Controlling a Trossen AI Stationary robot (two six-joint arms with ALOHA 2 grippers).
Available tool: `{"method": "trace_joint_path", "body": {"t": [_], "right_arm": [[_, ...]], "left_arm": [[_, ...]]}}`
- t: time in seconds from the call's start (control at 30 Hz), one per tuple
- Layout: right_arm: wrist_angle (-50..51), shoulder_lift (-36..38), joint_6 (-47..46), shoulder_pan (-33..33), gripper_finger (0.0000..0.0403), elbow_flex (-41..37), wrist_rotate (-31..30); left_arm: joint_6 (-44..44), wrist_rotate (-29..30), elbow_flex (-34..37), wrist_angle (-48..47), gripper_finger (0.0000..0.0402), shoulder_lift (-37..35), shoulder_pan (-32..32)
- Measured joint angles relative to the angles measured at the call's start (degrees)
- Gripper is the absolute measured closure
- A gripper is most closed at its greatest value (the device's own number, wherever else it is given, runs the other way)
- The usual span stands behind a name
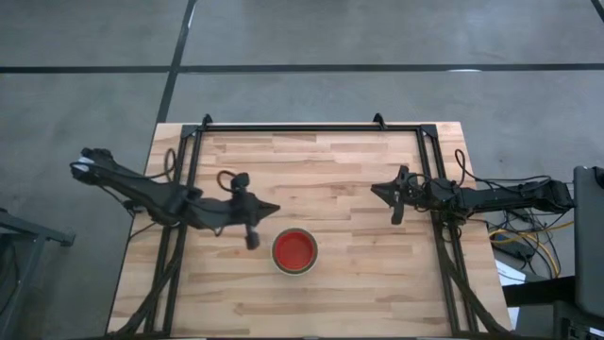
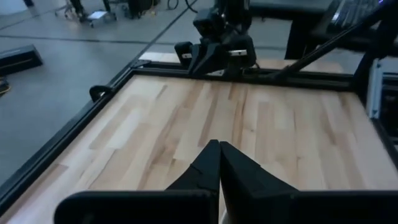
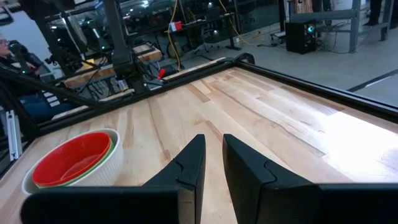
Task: Nest bowls inside each other
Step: Return to Home Position
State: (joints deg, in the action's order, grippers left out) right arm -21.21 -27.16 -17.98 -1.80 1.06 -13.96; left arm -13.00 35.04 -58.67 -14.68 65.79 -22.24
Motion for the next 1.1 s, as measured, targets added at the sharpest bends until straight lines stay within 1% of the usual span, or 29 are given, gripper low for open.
{"method": "trace_joint_path", "body": {"t": [0.1, 0.23, 0.5, 0.77, 1.1], "right_arm": [[0.0, 0.0, 0.0, 0.0, 0.0349, 0.0, 0.0], [0.0, 0.0, 0.0, 0.0, 0.0349, 0.0, 0.0], [0.0, 0.0, 0.0, 0.0, 0.0349, 0.0, 0.0], [0.0, 0.0, 0.0, 0.0, 0.0349, 0.0, 0.0], [0.0, 0.0, 0.0, 0.0, 0.0349, 0.0, 0.0]], "left_arm": [[1.1, -1.5, 6.0, 3.2, 0.0392, -5.0, 0.0], [1.1, -1.5, 11.1, 3.7, 0.0392, -10.9, 0.0], [3.6, -1.8, 19.6, 3.6, 0.0392, -22.0, 0.0], [3.9, -1.7, 26.8, 4.2, 0.0392, -32.4, 0.0], [4.2, 1.1, 35.6, 6.6, 0.0392, -43.0, 0.0]]}}
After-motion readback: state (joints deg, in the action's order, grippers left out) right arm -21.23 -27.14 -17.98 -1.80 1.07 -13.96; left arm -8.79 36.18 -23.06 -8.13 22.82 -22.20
